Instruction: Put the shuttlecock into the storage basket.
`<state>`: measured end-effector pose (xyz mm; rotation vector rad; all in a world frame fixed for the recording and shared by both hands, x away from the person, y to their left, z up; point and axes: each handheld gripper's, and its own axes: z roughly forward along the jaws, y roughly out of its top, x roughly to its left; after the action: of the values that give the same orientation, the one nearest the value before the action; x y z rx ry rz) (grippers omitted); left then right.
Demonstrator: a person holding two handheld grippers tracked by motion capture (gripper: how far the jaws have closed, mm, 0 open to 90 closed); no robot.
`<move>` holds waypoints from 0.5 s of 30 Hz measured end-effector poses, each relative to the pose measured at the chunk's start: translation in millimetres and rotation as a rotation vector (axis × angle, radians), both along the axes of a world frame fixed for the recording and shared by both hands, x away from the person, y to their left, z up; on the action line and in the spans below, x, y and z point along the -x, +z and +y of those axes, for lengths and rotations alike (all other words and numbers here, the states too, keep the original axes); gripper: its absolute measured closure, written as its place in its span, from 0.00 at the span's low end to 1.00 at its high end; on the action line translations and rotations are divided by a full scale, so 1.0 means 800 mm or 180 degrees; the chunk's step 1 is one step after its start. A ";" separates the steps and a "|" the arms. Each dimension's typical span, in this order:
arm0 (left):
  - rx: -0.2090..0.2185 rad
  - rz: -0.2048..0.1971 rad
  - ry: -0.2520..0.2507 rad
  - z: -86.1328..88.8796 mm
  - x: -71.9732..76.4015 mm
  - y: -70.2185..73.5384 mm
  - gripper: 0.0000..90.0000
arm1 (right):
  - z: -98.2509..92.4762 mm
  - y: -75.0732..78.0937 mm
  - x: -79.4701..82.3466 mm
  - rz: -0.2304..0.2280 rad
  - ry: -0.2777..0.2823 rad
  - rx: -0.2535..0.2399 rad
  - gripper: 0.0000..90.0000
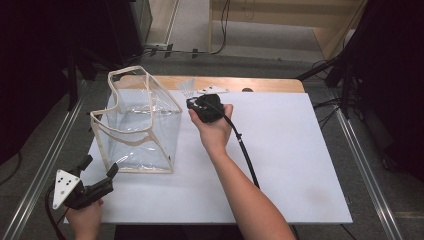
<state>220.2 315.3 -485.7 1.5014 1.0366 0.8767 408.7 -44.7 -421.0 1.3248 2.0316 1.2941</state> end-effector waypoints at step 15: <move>-0.0012 0.0003 -0.0001 0.000 0.000 0.000 0.15 | 0.001 0.027 0.007 -0.0157 0.0073 -0.0020 0.70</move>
<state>220.2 315.1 -485.6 1.5052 1.0358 0.8783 402.8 -44.1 -399.4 1.2633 2.0167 1.3313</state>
